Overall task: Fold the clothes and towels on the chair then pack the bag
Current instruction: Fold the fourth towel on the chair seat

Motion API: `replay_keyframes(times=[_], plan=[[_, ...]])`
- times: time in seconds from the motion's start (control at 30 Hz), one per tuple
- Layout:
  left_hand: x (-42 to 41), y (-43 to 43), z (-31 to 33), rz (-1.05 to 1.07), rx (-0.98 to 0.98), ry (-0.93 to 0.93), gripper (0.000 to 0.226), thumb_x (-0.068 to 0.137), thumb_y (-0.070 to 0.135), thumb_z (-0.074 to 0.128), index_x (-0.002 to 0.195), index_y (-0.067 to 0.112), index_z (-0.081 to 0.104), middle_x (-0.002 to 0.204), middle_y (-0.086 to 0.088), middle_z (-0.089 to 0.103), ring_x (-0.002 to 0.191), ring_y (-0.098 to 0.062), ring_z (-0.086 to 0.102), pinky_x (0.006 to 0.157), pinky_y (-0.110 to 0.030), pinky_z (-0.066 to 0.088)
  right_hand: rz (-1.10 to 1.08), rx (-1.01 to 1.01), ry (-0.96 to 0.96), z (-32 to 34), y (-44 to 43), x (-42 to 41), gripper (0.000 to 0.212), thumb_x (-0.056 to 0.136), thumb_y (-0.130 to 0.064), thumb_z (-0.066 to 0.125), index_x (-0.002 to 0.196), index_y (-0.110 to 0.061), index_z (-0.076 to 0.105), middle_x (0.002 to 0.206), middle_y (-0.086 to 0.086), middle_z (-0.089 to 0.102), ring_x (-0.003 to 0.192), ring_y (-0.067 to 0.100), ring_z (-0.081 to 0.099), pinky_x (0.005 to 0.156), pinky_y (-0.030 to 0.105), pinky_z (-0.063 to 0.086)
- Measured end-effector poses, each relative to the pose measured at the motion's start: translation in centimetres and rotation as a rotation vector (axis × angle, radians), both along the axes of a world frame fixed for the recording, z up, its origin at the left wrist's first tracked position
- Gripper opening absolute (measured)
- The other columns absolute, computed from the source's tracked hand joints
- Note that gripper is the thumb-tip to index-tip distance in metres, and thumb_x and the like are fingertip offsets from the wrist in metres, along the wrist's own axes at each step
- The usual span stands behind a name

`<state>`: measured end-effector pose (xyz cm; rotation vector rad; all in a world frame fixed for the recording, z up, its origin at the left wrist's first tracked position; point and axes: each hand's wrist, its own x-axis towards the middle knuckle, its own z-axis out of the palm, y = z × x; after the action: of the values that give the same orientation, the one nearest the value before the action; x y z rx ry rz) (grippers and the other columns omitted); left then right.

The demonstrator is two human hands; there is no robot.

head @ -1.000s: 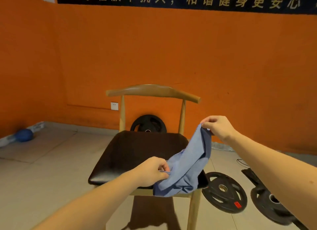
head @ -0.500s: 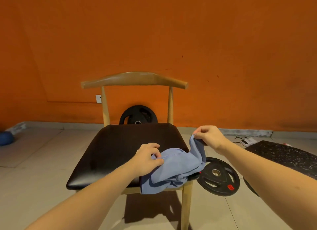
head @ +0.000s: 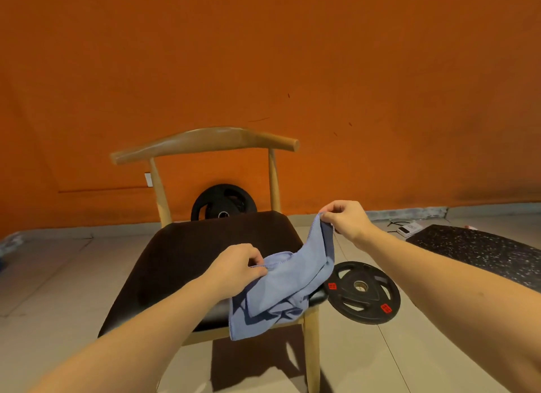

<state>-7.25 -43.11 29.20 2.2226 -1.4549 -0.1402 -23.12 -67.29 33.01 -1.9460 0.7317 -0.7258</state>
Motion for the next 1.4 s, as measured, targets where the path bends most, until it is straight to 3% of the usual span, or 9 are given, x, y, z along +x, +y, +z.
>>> replay_keyframes(times=[0.13, 0.33, 0.53, 0.67, 0.8, 0.93, 1.07, 1.23, 1.4], plan=[[0.3, 2.0, 2.4, 0.029, 0.077, 0.108, 0.009, 0.093, 0.038, 0.071, 0.09, 0.029, 0.068, 0.089, 0.006, 0.068, 0.082, -0.012, 0.064, 0.078, -0.036, 0.057, -0.07, 0.019, -0.11, 2.5, 0.3, -1.0, 0.017, 0.094, -0.002, 0.064, 0.083, -0.007, 0.076, 0.076, 0.003, 0.067, 0.063, 0.011, 0.053, 0.048, 0.015, 0.041], [0.4, 6.3, 9.5, 0.04, 0.03, 0.107, 0.013, 0.097, 0.032, 0.068, 0.097, 0.019, 0.063, 0.085, 0.0, 0.062, 0.071, -0.011, 0.052, 0.068, -0.026, 0.044, -0.123, 0.024, -0.248, 9.0, 2.1, -2.2, 0.014, 0.091, -0.002, 0.067, 0.082, -0.008, 0.075, 0.083, 0.009, 0.07, 0.06, 0.017, 0.05, 0.049, 0.026, 0.041], [0.7, 10.6, 18.9, 0.12, -0.034, 0.031, 0.01, 0.091, 0.028, 0.076, 0.093, 0.02, 0.069, 0.088, 0.002, 0.072, 0.079, -0.015, 0.067, 0.068, -0.025, 0.051, -0.073, -0.129, -0.314, 16.4, 5.3, -2.9, 0.012, 0.088, -0.002, 0.068, 0.084, -0.009, 0.077, 0.081, -0.001, 0.069, 0.064, 0.009, 0.055, 0.056, 0.018, 0.042], [0.7, 13.2, 23.4, 0.134, 0.027, -0.059, 0.012, 0.085, 0.033, 0.081, 0.087, 0.024, 0.074, 0.086, 0.005, 0.074, 0.083, -0.019, 0.069, 0.078, -0.038, 0.061, -0.046, -0.261, -0.3, 19.5, 6.5, -2.9, 0.01, 0.087, -0.004, 0.07, 0.086, -0.009, 0.078, 0.087, -0.001, 0.073, 0.079, 0.009, 0.064, 0.066, 0.021, 0.05], [0.4, 14.6, 25.1, 0.221, -0.04, -0.196, 0.015, 0.082, 0.029, 0.084, 0.086, 0.024, 0.071, 0.089, 0.003, 0.071, 0.084, -0.02, 0.067, 0.074, -0.037, 0.061, -0.033, -0.354, -0.21, 20.4, 6.9, -2.4, 0.009, 0.088, -0.008, 0.072, 0.087, -0.014, 0.079, 0.09, 0.001, 0.074, 0.086, 0.015, 0.068, 0.076, 0.033, 0.057], [0.9, 15.2, 25.6, 0.29, -0.109, -0.257, 0.021, 0.081, 0.025, 0.086, 0.086, 0.021, 0.066, 0.086, 0.001, 0.067, 0.072, -0.018, 0.06, 0.057, -0.028, 0.05, -0.016, -0.426, -0.117, 19.9, 7.1, -1.7, 0.006, 0.09, -0.014, 0.075, 0.087, -0.018, 0.079, 0.091, 0.0, 0.075, 0.089, 0.017, 0.069, 0.077, 0.036, 0.06], [2.4, 15.6, 26.1, 0.315, -0.12, -0.325, 0.018, 0.083, 0.024, 0.084, 0.087, 0.023, 0.066, 0.087, 0.002, 0.067, 0.075, -0.017, 0.06, 0.06, -0.028, 0.049, 0.0, -0.416, -0.077, 19.0, 7.0, -0.7, 0.005, 0.086, -0.013, 0.08, 0.085, -0.017, 0.077, 0.087, 0.001, 0.074, 0.086, 0.021, 0.069, 0.074, 0.037, 0.06], [4.4, 15.4, 26.4, 0.341, -0.154, -0.294, 0.025, 0.082, 0.024, 0.085, 0.093, 0.023, 0.062, 0.088, 0.0, 0.065, 0.075, -0.018, 0.059, 0.06, -0.027, 0.048, 0.081, -0.353, -0.051, 18.0, 6.5, 0.3, 0.025, 0.087, -0.009, 0.08, 0.11, -0.015, 0.072, 0.096, 0.006, 0.073, 0.088, 0.021, 0.068, 0.076, 0.033, 0.055], [7.3, 14.6, 26.7, 0.331, -0.055, -0.241, 0.021, 0.084, 0.03, 0.083, 0.1, 0.023, 0.072, 0.092, 0.001, 0.07, 0.086, -0.021, 0.064, 0.07, -0.032, 0.056, 0.122, -0.264, 0.011, 17.1, 5.0, 2.4, 0.006, 0.086, -0.008, 0.081, 0.092, -0.008, 0.079, 0.09, 0.007, 0.074, 0.078, 0.017, 0.061, 0.067, 0.028, 0.051]])
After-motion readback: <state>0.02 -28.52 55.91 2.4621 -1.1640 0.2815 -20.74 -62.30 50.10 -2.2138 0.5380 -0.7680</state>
